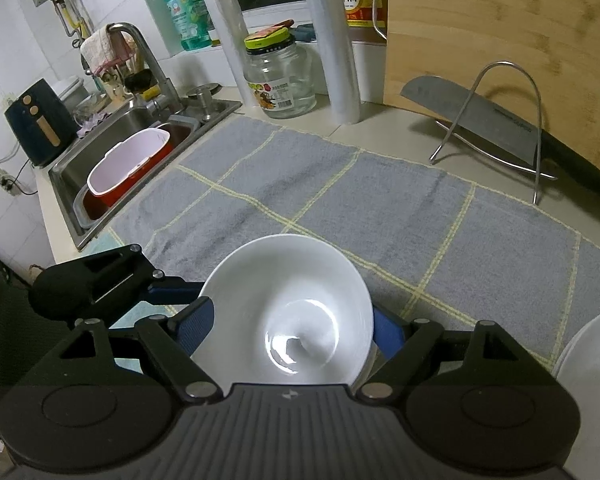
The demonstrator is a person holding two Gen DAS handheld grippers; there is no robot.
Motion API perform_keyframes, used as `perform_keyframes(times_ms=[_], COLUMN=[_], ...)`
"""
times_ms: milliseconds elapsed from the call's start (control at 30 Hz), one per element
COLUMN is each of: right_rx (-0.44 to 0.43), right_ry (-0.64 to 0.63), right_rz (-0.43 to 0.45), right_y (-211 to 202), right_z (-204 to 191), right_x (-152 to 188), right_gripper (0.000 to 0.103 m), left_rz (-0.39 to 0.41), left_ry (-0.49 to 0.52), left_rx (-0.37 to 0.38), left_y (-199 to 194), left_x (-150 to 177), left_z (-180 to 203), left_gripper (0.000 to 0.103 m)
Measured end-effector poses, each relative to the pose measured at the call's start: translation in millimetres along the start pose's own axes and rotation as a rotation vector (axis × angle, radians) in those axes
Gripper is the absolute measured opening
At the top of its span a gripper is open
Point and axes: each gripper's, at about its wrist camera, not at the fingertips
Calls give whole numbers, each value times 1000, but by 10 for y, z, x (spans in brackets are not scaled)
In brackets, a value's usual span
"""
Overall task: Organize plates and bowls
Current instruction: 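Carry the white bowl over the two stacked bowls with the right tool, then lower the bowl into the stacked bowls and open the right tool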
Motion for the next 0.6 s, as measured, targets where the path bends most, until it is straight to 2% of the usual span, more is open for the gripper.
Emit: perform_keyframes(times_ms=[200,367,600], right_rx=[-2,-18,-7], right_ry=[6,4,6], right_rz=[15,53,66], right_y=[5,-53,-59], right_z=[19,18,14], right_x=[-6,-28,-16], right_gripper=[93,99,102], left_rz=[1,54,68], left_ry=[6,12,38], left_rx=[-7,-20,-39], left_y=[-8,-112,-146], left_x=[12,1,12], left_z=[-3,-9,-19], left_gripper=[90,96,97])
Point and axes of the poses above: each gripper's, at about its wrist camera, not at the fingertips, and y roughly the way its jaws point, z to its right, x to its underside, and after that the axes turned 7 degrees about -z, right-handed
